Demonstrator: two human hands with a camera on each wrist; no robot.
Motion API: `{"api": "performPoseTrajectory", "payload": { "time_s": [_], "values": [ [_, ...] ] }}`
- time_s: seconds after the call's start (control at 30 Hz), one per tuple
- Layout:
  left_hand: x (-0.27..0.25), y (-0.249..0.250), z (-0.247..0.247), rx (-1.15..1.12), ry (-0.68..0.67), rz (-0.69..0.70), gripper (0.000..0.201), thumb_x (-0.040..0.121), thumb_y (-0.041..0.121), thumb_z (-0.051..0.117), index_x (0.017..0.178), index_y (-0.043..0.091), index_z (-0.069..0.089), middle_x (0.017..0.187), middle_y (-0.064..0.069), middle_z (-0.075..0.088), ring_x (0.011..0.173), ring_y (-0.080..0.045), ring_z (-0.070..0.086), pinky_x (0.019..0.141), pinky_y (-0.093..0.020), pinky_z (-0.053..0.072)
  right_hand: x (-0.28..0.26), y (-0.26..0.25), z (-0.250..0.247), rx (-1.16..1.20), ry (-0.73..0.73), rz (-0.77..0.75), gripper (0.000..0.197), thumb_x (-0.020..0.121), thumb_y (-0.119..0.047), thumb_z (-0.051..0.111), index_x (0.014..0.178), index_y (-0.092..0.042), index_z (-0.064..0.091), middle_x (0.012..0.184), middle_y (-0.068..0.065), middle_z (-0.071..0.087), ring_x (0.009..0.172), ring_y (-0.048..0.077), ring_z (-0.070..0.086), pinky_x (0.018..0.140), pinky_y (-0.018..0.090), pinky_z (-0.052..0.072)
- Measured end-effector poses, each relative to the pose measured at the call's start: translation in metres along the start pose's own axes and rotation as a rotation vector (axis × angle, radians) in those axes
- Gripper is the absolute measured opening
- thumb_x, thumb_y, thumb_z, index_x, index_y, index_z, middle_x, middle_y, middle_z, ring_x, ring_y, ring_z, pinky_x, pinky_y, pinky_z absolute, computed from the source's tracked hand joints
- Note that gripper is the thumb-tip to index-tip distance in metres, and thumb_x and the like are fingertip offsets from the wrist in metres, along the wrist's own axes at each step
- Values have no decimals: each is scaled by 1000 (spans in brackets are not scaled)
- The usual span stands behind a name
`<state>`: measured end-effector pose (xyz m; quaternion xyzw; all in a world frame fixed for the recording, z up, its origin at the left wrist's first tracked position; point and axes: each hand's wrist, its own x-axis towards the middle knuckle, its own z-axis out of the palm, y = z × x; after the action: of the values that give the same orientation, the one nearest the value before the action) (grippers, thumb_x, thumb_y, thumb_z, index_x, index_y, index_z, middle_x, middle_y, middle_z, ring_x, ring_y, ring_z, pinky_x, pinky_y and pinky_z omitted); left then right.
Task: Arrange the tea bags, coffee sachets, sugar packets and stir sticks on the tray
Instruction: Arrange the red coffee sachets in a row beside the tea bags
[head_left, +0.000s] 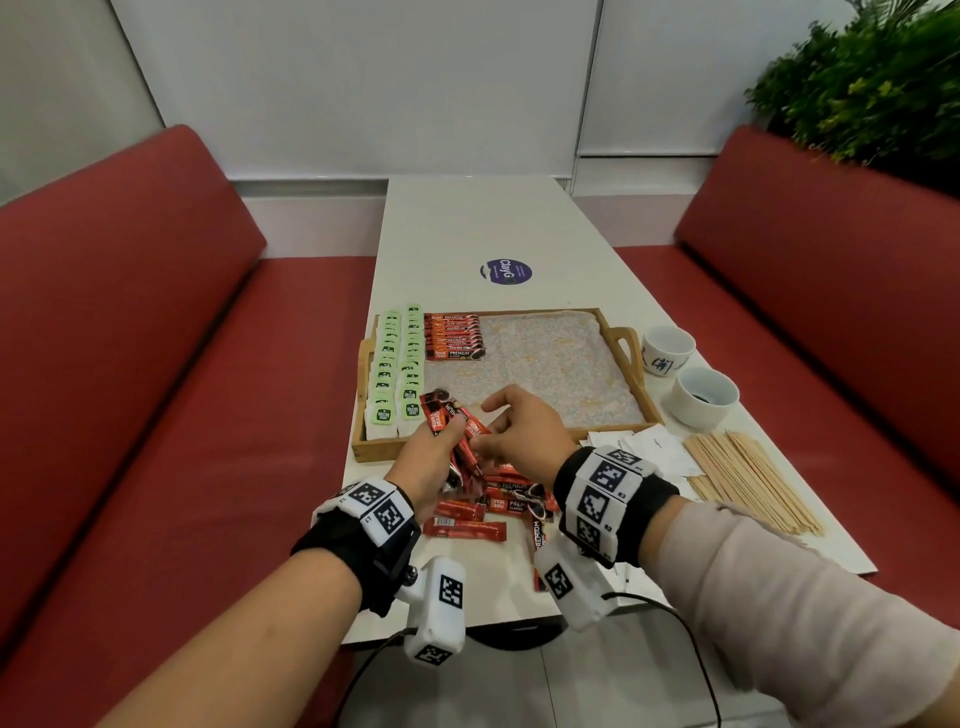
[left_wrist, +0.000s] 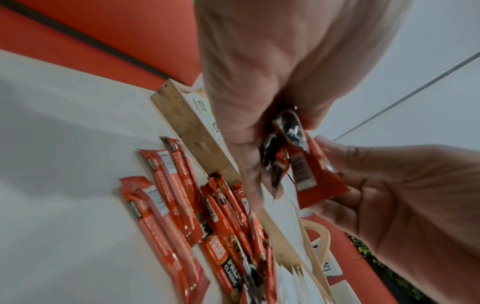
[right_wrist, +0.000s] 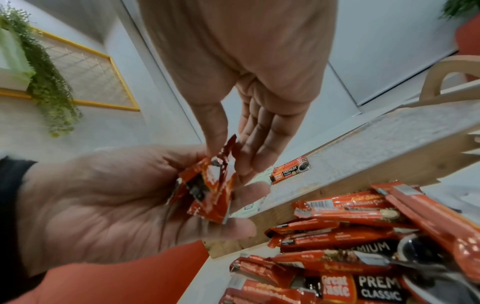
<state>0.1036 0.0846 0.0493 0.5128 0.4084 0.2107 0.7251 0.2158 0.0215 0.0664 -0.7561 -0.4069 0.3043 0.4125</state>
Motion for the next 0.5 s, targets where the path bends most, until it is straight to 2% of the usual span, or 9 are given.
{"api": "performPoseTrajectory", "payload": {
  "time_s": [0.07,0.1,0.13,0.2,0.27,0.37,0.4,0.5],
  "values": [
    [2,2,-2,-1,10,-5,25,102,31,39,109,15,58,99,-13,70,86,-28,68,64,-35,53,4,1,0,32,29,22,35,76,-6,76,100,-17,53,87,16,69,72,27,70,69,38,59],
    [4,2,-3,-12,18,2,24,102,30,40,105,15,59,100,-14,70,88,-29,69,67,-37,54,6,2,1,43,38,28,33,76,-5,75,98,-17,53,88,17,68,75,29,70,70,40,59],
    [4,4,-4,-30,33,9,22,101,29,42,101,16,59,98,-13,71,86,-29,69,71,-40,54,8,2,1,40,48,29,30,78,-5,74,96,-18,54,88,17,68,76,29,70,70,40,58],
    [6,5,-6,-74,92,24,15,100,25,45,94,16,57,87,-8,70,71,-22,70,75,-45,54,11,4,-1,-1,69,20,25,79,-7,73,94,-19,56,83,11,65,75,23,67,70,35,56],
    [9,5,-9,-99,161,48,10,97,21,50,91,13,53,81,-5,64,58,-16,67,70,-43,55,14,5,-4,-16,83,13,20,81,-7,71,93,-17,59,78,5,63,70,18,64,66,29,52],
    [16,4,-14,-87,243,77,8,92,17,58,92,9,55,70,-2,63,50,-12,61,45,-26,50,16,5,-8,-3,93,9,13,84,-5,67,93,-13,63,72,0,61,62,13,62,63,26,52],
    [17,4,-15,-90,262,85,10,91,17,61,94,9,57,69,-2,65,50,-13,61,44,-24,48,17,5,-9,2,99,8,11,85,-5,66,94,-12,64,70,-3,60,61,13,62,64,26,52],
    [22,8,-16,-118,272,125,17,86,21,69,99,13,61,86,-5,68,63,-17,64,54,-27,50,20,5,-13,37,104,13,8,87,-5,64,90,-12,64,68,-4,60,61,14,63,68,29,54]
  ]
}}
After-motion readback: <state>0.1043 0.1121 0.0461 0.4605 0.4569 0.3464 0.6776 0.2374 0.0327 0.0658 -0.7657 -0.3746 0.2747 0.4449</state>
